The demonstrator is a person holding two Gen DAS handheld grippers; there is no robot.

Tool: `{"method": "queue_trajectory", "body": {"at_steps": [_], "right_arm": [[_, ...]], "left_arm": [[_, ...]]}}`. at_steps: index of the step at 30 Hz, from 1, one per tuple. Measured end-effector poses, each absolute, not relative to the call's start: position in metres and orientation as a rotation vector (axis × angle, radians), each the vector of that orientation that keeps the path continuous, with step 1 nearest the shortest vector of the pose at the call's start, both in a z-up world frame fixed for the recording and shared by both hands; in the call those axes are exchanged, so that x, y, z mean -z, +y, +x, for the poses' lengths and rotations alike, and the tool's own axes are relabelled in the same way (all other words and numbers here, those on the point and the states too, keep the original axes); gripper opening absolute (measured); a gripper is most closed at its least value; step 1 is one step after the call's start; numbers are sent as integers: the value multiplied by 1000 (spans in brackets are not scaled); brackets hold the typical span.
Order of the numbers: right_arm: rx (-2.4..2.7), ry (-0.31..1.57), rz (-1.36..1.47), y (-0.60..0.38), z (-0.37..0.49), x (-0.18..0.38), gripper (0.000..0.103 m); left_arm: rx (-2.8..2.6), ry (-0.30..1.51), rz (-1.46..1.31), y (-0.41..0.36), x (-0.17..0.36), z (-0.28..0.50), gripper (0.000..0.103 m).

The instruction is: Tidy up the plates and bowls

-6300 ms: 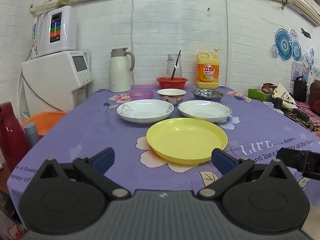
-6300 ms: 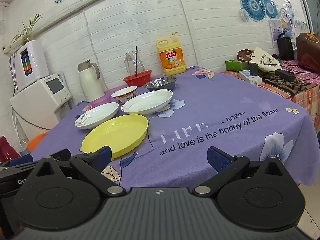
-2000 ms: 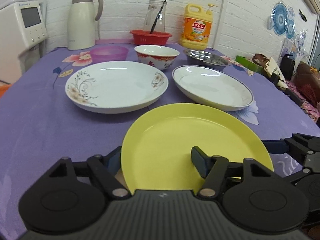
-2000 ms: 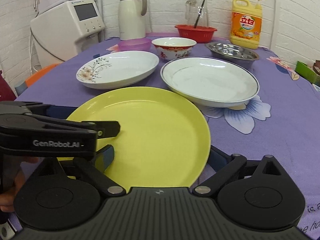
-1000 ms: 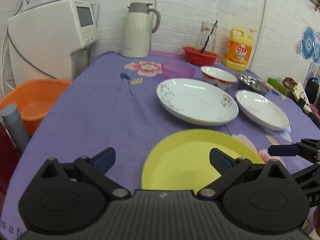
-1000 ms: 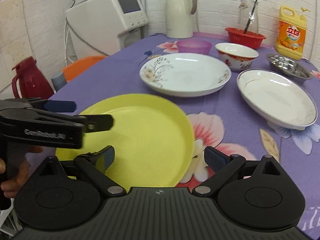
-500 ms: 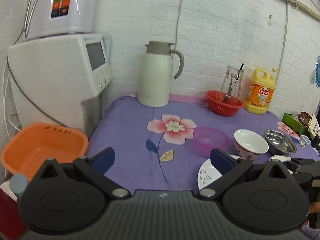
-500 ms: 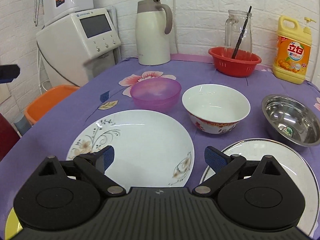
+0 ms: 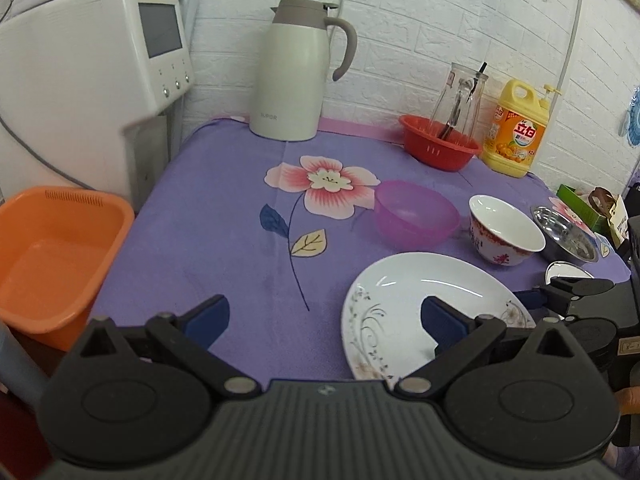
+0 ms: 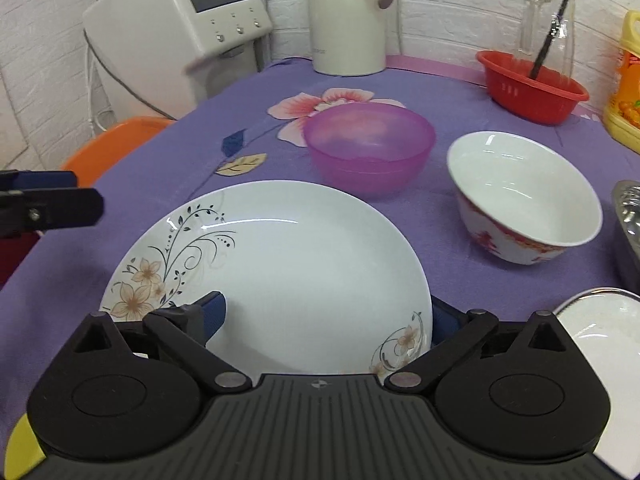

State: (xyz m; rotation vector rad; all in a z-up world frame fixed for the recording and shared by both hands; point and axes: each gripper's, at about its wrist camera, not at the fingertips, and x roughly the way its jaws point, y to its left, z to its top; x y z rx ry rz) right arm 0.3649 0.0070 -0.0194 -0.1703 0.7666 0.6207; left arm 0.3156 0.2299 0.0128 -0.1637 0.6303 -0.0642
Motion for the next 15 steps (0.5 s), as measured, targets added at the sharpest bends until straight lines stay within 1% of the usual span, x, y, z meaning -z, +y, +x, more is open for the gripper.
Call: {"method": "queue_trajectory", "body": {"at_steps": [5,8,15], "right_arm": [[-592,730,-206,2,355,17,103],[-602,755,-187,-6,350,21,103],[-630,732,-194,-1,345,28,103]], "left_arm": [[87,667,-189,222,2,324,101],[107,705,-195,211,14,337,101],[73,739,-138,201,29,343,101]]}}
